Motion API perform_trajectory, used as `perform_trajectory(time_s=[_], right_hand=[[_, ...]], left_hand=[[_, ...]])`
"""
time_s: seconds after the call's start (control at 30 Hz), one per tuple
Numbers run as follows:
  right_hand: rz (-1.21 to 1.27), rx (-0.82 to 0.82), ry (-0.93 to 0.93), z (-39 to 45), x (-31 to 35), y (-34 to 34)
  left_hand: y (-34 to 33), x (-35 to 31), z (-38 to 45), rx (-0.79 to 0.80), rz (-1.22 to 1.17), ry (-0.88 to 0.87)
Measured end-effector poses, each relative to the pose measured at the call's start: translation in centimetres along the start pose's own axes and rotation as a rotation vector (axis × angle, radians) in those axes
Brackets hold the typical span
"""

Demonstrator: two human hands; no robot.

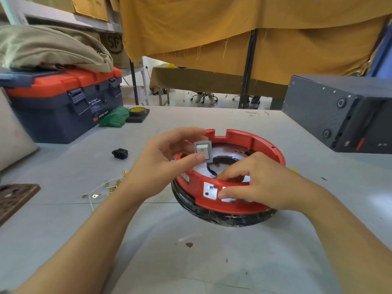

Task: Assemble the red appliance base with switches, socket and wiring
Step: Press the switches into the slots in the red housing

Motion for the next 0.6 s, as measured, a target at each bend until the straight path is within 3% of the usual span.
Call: perform_trajectory(time_s=[0.3,0.6], right_hand=[[-0.078,-0.117,-0.019,-0.9,-0.7,0.3],[-0.048,-0.112,0.004,-1.4,-0.5,0.4]], left_hand=[[-0.7,-0.3,-1.7,0.176,0.159,-0.103],[-0.9,-0.1,-2.2,0.231,0.207,-0.102]])
Point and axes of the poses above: each hand's wrist, its own z-axis towards the middle knuckle, its own y-axis out of the back of the hand, x = y × z, the point moved 3 cm from there along z, towards the middle knuckle, and after that the axes turned 9 degrees about -x, right-handed, at the moved point
